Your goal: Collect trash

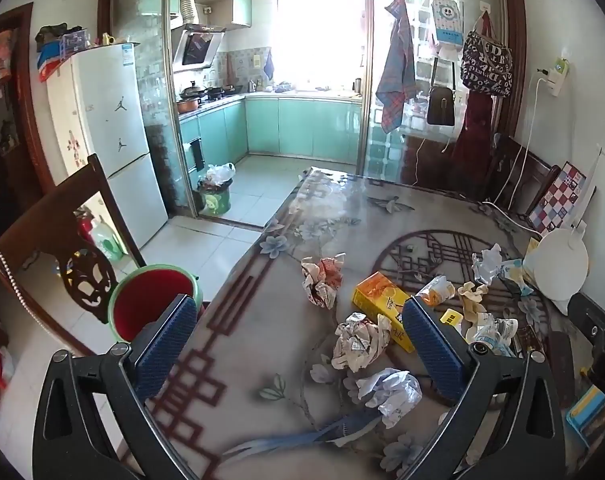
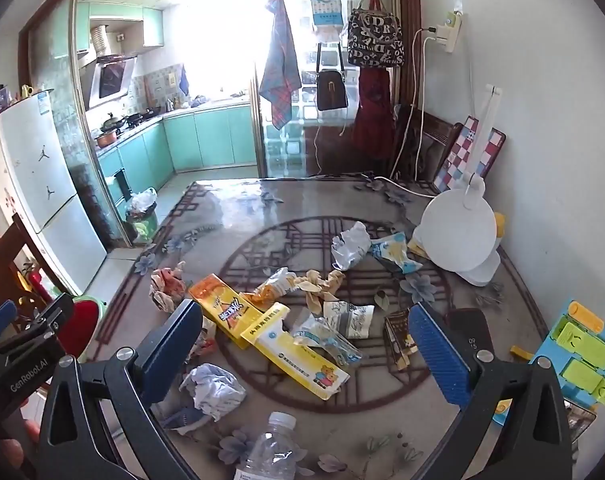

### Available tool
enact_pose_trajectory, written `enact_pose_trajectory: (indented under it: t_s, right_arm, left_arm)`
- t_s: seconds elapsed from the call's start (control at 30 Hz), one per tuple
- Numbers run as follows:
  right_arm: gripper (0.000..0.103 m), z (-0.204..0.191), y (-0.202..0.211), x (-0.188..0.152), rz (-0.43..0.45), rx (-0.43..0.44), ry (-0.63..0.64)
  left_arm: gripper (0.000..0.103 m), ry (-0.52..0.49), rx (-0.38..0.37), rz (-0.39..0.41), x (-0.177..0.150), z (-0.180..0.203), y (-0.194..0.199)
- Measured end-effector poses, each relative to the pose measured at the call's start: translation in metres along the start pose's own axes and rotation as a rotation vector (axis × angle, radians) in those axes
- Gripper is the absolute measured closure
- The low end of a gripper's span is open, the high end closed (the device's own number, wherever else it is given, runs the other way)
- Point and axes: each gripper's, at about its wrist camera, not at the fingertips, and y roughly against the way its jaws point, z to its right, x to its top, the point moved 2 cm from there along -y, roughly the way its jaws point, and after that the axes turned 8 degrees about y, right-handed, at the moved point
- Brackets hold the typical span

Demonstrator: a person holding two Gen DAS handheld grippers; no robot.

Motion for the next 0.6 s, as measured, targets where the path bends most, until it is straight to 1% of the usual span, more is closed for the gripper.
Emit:
enact_pose_trajectory:
  t_s: [0.13, 0.17, 0.23, 0.27, 0.4, 0.6]
  right_arm:
    - [0.0, -0.007, 0.0056, 0.0067, 0.013, 0.018, 0.008]
    - [0.0, -0.0044, 0.0022, 0.003, 0.02, 0.023, 0.014]
    - [0.0, -0.0041, -0.0001, 0.0039, 0.01, 0.019, 0.027]
    - [0.0, -0.01, 0.0026, 0.0023, 0.002, 0.018, 0.029]
    - [0.0, -0.0036, 0.0005, 0.0035, -0.013, 0.028, 0.02]
    - [0.0, -0.0023, 0.0039, 0.0051, 0.013, 0.034, 0.016]
  left_arm:
    - [0.0, -0.003, 0.004, 0.005, 0.0001, 0.0024, 0.0021]
    - [0.0, -0.005, 0.005, 0.002, -0.0002, 0.0031, 0.0017]
    - [0.0, -0.004, 0.007, 0.003, -0.0006, 0.0035, 0.0023]
    - [0.0, -0.002, 0.008, 0.004, -0.0003, 0.0035, 0.0024]
    - [0.0, 0.0, 0.014, 0.011, -0.0002, 0.0025, 0.004]
    - [0.0, 0.011, 0.021, 0.01, 0.0014, -0.0003, 0.0026]
